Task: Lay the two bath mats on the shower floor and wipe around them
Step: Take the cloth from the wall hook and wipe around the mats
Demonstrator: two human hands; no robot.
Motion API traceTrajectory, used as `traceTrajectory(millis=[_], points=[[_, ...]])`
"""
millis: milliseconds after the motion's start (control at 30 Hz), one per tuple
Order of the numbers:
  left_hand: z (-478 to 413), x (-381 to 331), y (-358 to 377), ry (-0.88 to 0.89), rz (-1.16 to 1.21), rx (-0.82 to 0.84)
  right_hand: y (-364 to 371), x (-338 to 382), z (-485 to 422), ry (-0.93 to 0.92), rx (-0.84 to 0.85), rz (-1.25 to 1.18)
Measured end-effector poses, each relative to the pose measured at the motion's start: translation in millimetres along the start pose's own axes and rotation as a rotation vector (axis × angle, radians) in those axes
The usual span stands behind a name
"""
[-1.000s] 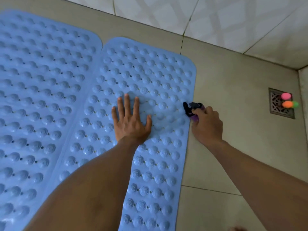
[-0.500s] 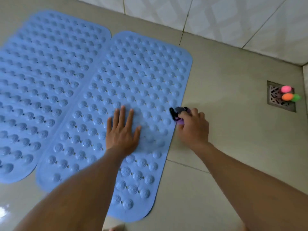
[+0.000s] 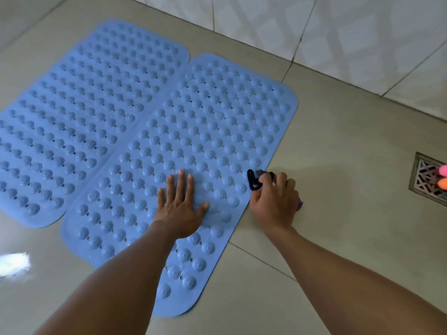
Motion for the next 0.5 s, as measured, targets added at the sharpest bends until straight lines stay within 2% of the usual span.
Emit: traceTrajectory(millis=[67,233,367,500], points=[[-1.1,0.9,1.2,-0.019,-0.008,0.034,0.3,-1.3,-2.9,-0.007,0.003,-0.026],[-2.1,0.9,4.0,-0.032,-0.01,-0.064,8.6,1.7,-1.6,-0.007,-0.021,0.012],[3.7,-0.4,4.6,-0.027,0.002,-0.122,5.8,9.2,7.5,0.071,0.023,0.0],[23.6,8.8,14.6,0.032,0.031,-0.18,1.9,15.3,33.3,-0.048,0.071,-0.006]])
Point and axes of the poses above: each hand's wrist, its own z-axis away from the middle knuckle, its own y-axis out of the palm, x = y × z, the point moved 7 cm from there along -z, towards the middle knuckle, and after that the axes turned 10 degrees about -y, right-handed, at the moved point
